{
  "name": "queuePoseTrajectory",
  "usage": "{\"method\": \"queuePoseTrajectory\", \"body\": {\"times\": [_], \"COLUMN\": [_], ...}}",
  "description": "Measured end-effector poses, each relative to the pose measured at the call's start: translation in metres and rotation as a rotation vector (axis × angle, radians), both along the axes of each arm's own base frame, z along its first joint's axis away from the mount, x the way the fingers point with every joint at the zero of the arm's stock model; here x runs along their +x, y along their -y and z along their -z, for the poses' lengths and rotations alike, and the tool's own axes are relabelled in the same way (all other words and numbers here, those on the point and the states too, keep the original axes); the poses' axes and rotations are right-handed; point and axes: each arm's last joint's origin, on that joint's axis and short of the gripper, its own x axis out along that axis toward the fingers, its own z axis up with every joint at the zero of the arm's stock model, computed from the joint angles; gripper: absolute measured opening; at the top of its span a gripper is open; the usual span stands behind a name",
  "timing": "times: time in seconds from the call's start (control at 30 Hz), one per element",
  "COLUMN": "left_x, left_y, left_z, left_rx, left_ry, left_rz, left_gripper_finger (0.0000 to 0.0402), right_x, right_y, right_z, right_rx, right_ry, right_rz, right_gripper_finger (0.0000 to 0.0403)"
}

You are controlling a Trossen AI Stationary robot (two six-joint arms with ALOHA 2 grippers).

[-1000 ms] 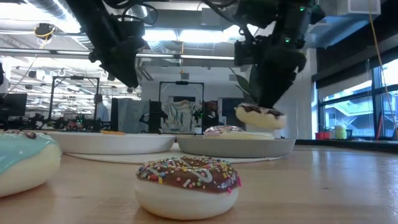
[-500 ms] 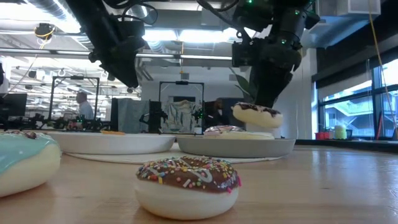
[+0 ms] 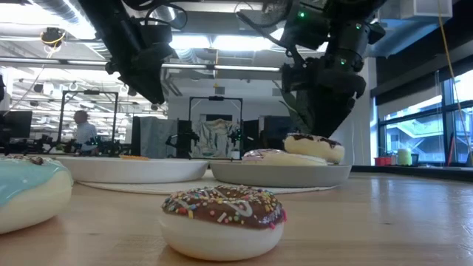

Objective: Pick & Place donuts
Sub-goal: Put the large black donut on the gray plate

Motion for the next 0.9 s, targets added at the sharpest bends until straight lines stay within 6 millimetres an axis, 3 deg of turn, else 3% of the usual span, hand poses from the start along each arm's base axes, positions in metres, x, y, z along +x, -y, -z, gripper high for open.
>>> {"method": "queuePoseTrajectory", "body": {"times": [0.23, 0.6, 0.9], "left_x": [0.0, 0.0, 0.0], "left_y": [0.0, 0.0, -0.0001], "left_z": [0.0, 0.0, 0.0], "left_rx": [0.0, 0.0, 0.002], "left_ry": [0.0, 0.0, 0.0], "left_rz": [0.0, 0.0, -0.001], "left_gripper_finger": [0.0113, 0.0115, 0.0112], "right_x": [0.0027, 0.0023, -0.0015], "right_y": [0.0003, 0.0004, 0.0004], "right_z": [-0.0009, -0.0007, 0.0007], "right_rx": [-0.019, -0.022, -0.023], "right_ry": [0.029, 0.025, -0.017], "right_rz": [-0.044, -0.043, -0.046], "right_gripper_finger": [0.0059, 0.0143, 0.0165]}}
